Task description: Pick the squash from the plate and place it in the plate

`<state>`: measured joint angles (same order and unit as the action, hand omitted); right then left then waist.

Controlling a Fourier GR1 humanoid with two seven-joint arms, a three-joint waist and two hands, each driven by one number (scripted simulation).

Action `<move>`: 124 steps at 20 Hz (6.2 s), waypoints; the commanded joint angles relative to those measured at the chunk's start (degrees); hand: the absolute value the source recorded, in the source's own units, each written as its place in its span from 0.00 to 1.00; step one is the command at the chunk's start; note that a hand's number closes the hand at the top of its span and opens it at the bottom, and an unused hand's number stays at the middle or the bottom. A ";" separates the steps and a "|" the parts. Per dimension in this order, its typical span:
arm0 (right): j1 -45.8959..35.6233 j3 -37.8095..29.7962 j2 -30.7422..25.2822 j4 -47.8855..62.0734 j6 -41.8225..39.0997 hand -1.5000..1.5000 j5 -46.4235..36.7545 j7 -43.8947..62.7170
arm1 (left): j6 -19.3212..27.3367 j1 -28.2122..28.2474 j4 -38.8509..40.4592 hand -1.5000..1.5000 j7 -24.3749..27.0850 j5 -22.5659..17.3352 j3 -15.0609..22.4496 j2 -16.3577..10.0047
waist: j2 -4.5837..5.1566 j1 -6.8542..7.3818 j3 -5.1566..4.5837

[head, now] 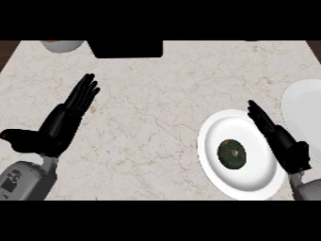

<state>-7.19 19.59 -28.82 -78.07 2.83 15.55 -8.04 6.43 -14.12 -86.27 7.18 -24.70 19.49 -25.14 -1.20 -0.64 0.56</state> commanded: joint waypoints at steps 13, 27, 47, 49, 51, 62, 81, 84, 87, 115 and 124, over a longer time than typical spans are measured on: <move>-12.21 4.47 -15.42 14.19 -10.88 0.00 -1.64 32.49 | -1.64 -3.04 -2.89 0.50 -1.31 7.26 0.44 -6.75 | 1.69 4.59 -0.68; -31.21 1.96 -3.94 15.86 -23.01 0.00 9.50 71.82 | -1.10 2.48 -6.33 0.50 -2.20 10.74 -1.76 -5.74 | 0.98 1.08 -0.61; -39.67 3.44 -7.86 35.10 -35.34 0.00 18.74 74.53 | -3.64 3.00 -8.91 0.50 -5.44 12.24 -5.16 -4.23 | 1.16 1.59 -0.54; -39.74 4.40 -6.16 36.39 -34.93 0.00 18.38 74.10 | -6.11 1.96 -6.39 0.50 -4.41 10.76 -6.79 -4.54 | 1.31 1.48 -0.56; -37.66 5.30 -6.65 33.38 -35.80 0.00 19.06 74.54 | -4.19 4.54 -6.24 0.50 -2.58 12.94 -5.75 -2.63 | 1.05 0.89 -0.59; -33.19 10.08 -0.92 31.85 -34.67 0.00 18.98 72.87 | -5.48 2.88 -6.04 0.50 -3.57 14.96 -7.42 -1.33 | 1.10 0.76 -0.59; -26.22 15.64 2.46 25.87 -32.59 0.00 20.91 72.95 | -5.78 2.49 -6.25 0.50 -4.51 17.94 -7.70 1.64 | 1.08 0.35 -0.61; -23.85 15.61 -1.38 21.83 -35.13 0.00 20.93 71.13 | -8.88 1.08 -6.02 0.50 -5.63 15.19 -11.48 -1.50 | 0.96 -0.12 -0.61; -24.83 18.01 3.58 21.16 -32.90 1.00 16.26 64.68 | -7.82 1.11 -9.16 0.50 -8.80 15.59 -9.89 -0.24 | 1.05 0.97 -0.51; -62.74 27.56 13.34 47.40 13.57 1.00 -42.14 93.14 | -10.05 0.01 -3.95 0.50 -4.43 17.45 -8.89 2.38 | 1.53 3.21 -0.72; -69.68 25.99 15.50 60.03 16.37 1.00 -50.05 93.23 | -9.59 1.62 -5.46 0.50 -4.67 17.15 -11.18 1.19 | 0.45 0.95 -0.70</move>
<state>-73.70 46.10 -15.10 -22.48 14.37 -31.52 70.74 -3.16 -12.48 -91.46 2.37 -7.49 9.21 -23.49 -0.58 1.10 -0.19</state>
